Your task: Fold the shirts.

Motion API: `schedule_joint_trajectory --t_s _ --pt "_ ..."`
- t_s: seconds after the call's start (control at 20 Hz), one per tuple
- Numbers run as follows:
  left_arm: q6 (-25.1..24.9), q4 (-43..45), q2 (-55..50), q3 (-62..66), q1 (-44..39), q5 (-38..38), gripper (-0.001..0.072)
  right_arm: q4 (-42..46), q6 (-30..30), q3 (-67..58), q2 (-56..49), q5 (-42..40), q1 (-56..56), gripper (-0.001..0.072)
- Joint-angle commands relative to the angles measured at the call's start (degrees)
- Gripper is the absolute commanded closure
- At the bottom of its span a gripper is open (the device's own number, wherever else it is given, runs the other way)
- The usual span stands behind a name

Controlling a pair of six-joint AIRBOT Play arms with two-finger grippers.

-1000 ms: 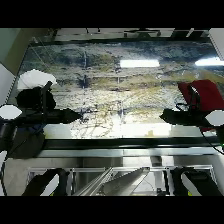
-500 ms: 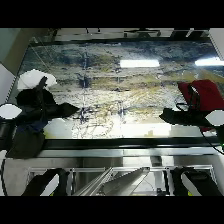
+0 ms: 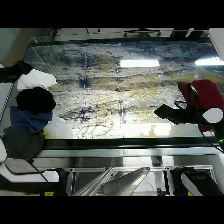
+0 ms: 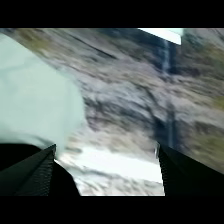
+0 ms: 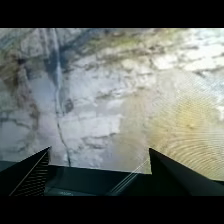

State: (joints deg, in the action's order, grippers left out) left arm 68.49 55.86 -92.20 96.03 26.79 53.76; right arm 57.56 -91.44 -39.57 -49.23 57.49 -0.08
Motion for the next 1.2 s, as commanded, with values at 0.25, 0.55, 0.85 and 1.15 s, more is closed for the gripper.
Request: schedule_joint_trajectory --t_s 0.25,0.55,0.85,1.15 --pt "1.0 15.1 -28.9 18.5 3.7 -3.3 -0.0013 0.2 0.2 0.0 -2.3 -0.3 0.0 0.0043" --pt "1.0 2.0 -30.2 17.8 1.3 -6.8 0.0173 0.2 0.1 0.0 -2.3 -0.2 0.0 0.0044" --pt "1.0 -3.9 -23.1 21.3 -1.8 -5.5 0.0689 0.2 0.2 0.0 -2.3 2.4 0.0 0.005" --pt "1.0 -17.8 -8.3 19.0 -9.1 9.2 0.0689 3.7 0.2 0.0 -2.3 3.2 0.0 0.0051"
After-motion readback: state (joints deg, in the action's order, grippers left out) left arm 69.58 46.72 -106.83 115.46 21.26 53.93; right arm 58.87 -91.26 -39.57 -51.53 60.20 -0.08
